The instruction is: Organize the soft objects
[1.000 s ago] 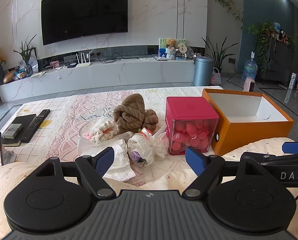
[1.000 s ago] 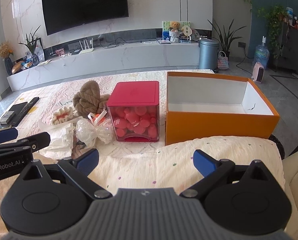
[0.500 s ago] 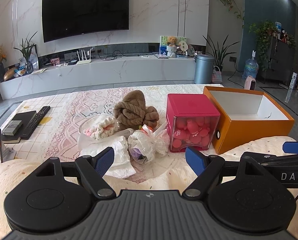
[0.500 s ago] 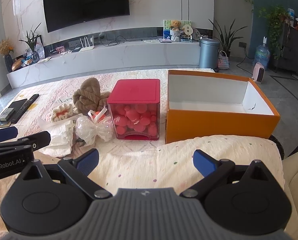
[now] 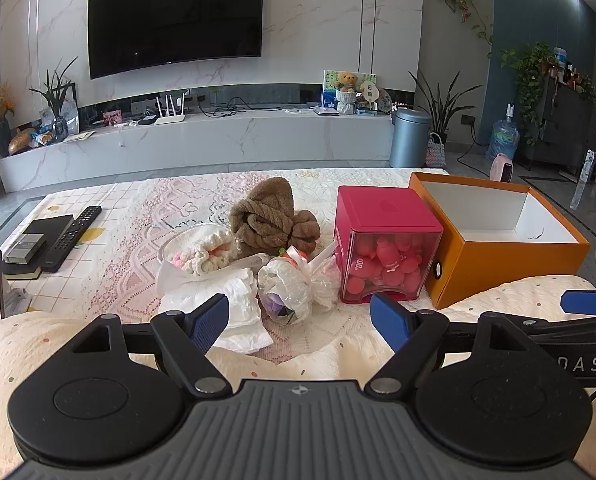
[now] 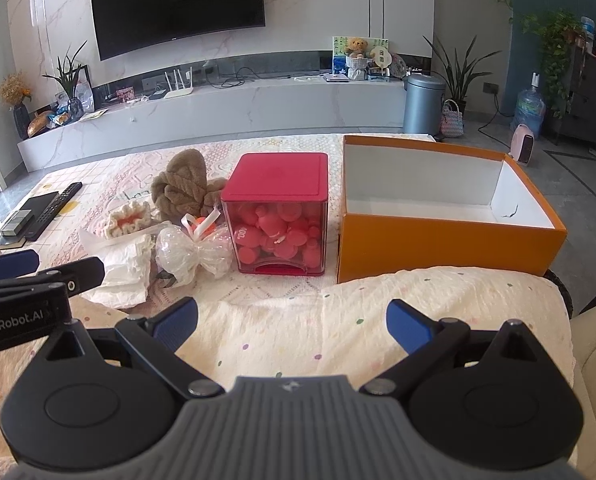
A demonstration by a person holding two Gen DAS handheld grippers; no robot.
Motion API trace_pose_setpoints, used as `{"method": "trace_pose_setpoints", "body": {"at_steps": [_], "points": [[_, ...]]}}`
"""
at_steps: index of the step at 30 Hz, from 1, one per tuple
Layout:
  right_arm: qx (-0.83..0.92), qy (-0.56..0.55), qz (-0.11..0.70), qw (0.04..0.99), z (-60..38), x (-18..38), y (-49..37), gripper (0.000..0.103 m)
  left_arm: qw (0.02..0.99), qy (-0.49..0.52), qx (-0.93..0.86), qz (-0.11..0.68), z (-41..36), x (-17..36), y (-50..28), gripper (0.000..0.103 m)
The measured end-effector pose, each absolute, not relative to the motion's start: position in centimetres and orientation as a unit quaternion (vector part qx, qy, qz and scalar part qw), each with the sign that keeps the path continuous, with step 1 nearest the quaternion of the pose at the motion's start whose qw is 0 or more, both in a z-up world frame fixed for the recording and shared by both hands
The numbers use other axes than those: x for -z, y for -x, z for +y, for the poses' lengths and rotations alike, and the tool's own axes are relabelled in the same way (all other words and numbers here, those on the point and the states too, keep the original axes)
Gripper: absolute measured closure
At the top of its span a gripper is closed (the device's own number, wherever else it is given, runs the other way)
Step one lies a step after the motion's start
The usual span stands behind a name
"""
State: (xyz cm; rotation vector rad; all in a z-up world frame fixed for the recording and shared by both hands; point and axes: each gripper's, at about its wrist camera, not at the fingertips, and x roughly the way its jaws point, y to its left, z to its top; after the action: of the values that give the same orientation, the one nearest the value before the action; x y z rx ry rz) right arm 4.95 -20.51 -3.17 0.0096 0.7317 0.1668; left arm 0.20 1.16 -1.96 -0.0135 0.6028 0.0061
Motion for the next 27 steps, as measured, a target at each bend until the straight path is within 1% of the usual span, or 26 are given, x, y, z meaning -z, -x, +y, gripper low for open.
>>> {"method": "trace_pose_setpoints", "body": {"at_steps": [11,15,17,19,20,21,22,23,24,27], "points": [[-0.083,-0.002,0.358,0.93,-20.3,3.2,-4.9,0.004,0.955,0.008,-0.002,0.298,1.2,2.0,-0.2,0.011],[-0.096,-0.006,0.344,0.934,-20.2,3.4,-4.8,0.005,0.953,0.017,0.012,0.303,1.7,2.1,-0.2,0.018],[-0.121,-0.023,0.328,0.937,-20.4,3.5,-4.7,0.005,0.95,0.028,0.02,0.309,2.3,2.3,-0.3,0.023],[-0.139,-0.039,0.326,0.934,-20.5,3.6,-5.0,0.005,0.945,0.042,0.021,0.325,3.0,2.7,-0.5,0.026],[-0.141,-0.04,0.33,0.933,-20.4,3.7,-5.3,0.005,0.941,0.051,0.024,0.333,3.5,2.9,-0.6,0.031],[-0.145,-0.034,0.333,0.931,-20.1,3.8,-5.7,0.01,0.939,0.059,0.028,0.337,4.2,3.2,-0.7,0.034],[-0.151,-0.026,0.338,0.929,-19.8,3.9,-6.0,0.017,0.938,0.059,0.03,0.339,4.5,3.4,-0.8,0.04],[-0.159,-0.017,0.343,0.925,-19.3,4.0,-6.4,0.021,0.938,0.058,0.031,0.34,4.9,3.5,-0.9,0.046],[-0.166,-0.009,0.349,0.922,-18.9,4.2,-6.7,0.027,0.937,0.057,0.03,0.343,5.4,3.7,-1.0,0.049],[-0.182,0.015,0.364,0.914,-17.5,4.9,-7.9,0.036,0.934,0.053,0.027,0.351,6.6,4.0,-1.8,0.05]]}}
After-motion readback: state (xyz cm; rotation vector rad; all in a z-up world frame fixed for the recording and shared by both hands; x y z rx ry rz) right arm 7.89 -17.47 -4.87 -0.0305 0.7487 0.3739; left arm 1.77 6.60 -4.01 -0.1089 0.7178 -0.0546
